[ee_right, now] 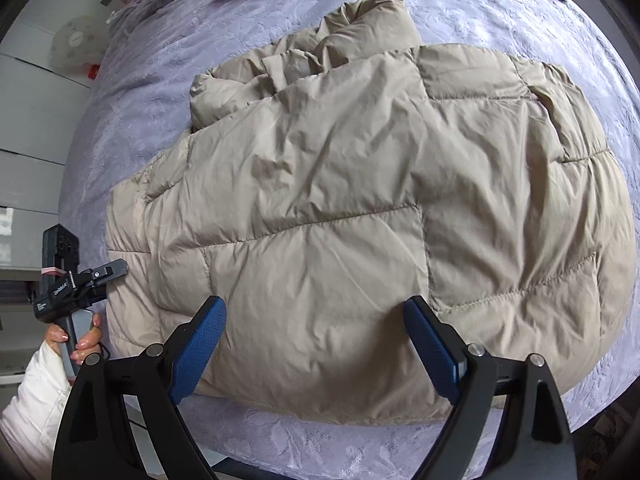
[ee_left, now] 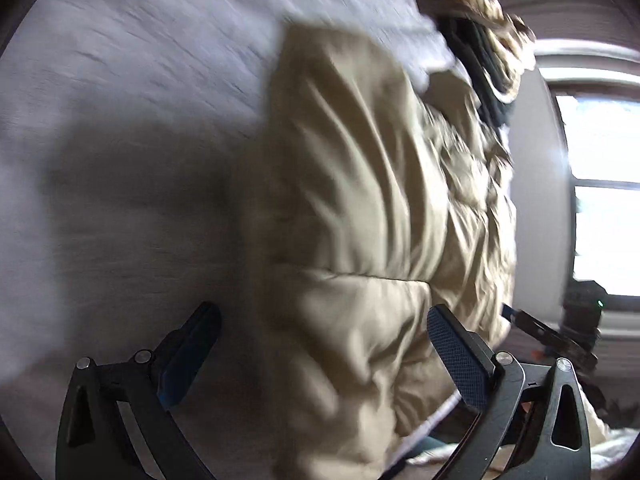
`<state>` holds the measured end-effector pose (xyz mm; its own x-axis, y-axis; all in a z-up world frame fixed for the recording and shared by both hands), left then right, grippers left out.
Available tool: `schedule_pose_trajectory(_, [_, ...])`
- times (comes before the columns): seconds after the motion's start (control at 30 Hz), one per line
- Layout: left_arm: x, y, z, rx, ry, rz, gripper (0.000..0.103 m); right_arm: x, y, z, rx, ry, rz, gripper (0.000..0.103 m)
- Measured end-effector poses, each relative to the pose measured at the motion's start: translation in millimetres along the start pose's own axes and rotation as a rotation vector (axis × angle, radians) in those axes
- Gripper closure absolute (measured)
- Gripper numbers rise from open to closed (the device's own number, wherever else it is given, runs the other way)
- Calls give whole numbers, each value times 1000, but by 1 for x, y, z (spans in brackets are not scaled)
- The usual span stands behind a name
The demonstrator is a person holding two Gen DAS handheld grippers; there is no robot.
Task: Fold large clothes
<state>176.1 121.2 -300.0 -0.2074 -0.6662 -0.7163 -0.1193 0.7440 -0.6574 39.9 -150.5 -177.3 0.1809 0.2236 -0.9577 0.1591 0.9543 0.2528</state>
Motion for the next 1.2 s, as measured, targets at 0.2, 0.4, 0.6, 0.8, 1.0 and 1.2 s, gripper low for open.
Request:
schedule_pose_trajectory(0.2, [45,-15,-8,88,105,53,5,-4,7,2,-5,-21,-11,11])
schedule_pose_trajectory(0.4, [42,-35,-16,122,126,-36,72,-13,12,14,-28,-109,-72,11])
schedule_pose_trajectory(0.6, [17,-57,-34,120,93,-59,78,1,11,51,-102,-193,-98,92])
schedule_pose_trajectory(0.8, [-11,-116,-65,182,45,-79,78,46,-4,89,-99,-192,-80,93])
schedule_pose_trajectory(1.0, [-5,-188,-97,248,21,-64,78,82,-31,101,28,-122,31,103])
schedule_pose_trajectory(1.2, [19,-235,-114,223,3,-27,78,80,-43,101,116,-90,137,103])
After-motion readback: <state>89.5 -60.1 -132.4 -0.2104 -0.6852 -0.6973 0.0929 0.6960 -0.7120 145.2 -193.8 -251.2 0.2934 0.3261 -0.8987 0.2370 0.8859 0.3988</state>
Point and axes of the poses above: each gripper's, at about its wrist camera, not at the fingertips, and x roughly the way its jaws point, y to its left, z to its top, the point moved 7 cm from there along x, roughly the way its jaws point, and after that the axes turned 13 degrees about -x, right-handed, at the moved point
